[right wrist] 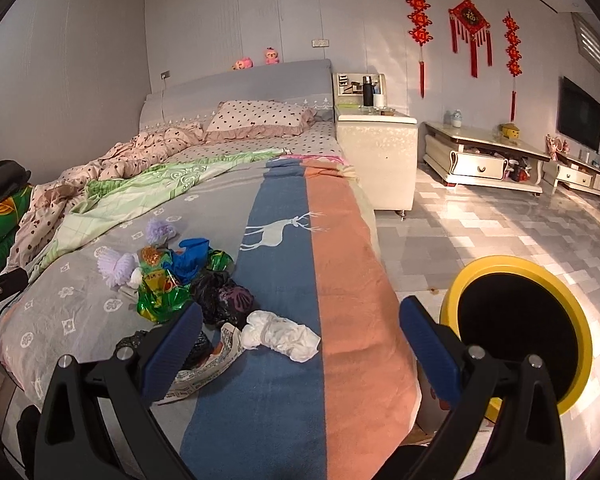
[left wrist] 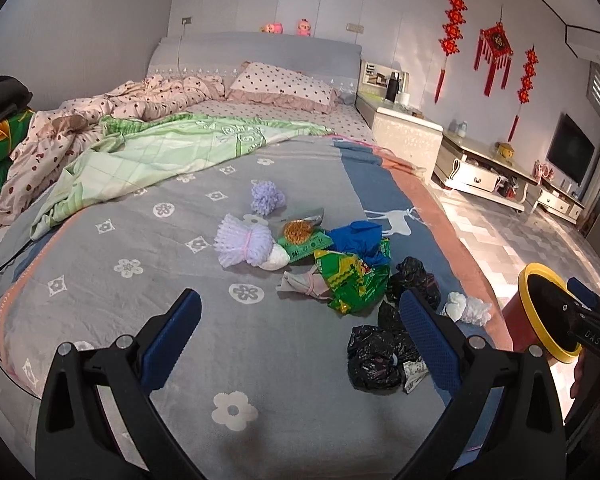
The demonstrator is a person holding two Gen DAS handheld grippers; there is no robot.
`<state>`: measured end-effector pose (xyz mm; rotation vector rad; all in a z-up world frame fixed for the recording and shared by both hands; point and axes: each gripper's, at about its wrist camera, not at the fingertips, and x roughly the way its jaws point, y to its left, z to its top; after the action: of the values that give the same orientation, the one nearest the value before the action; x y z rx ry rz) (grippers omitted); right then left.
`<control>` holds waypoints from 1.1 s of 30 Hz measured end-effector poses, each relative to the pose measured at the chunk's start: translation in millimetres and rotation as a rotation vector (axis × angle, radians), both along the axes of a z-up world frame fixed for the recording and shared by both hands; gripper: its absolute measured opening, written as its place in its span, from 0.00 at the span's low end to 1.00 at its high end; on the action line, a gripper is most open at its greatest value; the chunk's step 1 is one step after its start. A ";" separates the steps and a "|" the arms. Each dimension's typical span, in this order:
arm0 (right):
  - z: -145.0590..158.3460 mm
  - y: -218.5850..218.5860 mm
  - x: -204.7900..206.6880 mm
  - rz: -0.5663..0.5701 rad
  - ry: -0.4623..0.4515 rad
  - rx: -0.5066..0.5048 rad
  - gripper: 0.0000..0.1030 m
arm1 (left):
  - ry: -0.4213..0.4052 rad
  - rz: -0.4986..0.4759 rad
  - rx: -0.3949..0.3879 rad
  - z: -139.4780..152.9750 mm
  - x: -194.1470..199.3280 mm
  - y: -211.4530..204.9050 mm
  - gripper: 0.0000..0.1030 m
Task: Collect trash
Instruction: 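Grasp the lavender mesh scrubber with the left tool while the right tool grasps the white tissue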
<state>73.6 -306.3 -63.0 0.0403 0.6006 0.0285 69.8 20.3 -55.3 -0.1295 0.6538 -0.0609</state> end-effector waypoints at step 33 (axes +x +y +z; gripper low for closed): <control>-88.4 10.5 104.8 0.241 0.233 -0.045 0.87 | 0.206 0.063 -0.119 -117.9 224.3 95.4 0.92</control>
<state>178.4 -295.8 -151.4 -0.0740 0.8363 0.2464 294.1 115.7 -173.3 -0.2737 0.8513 -0.0254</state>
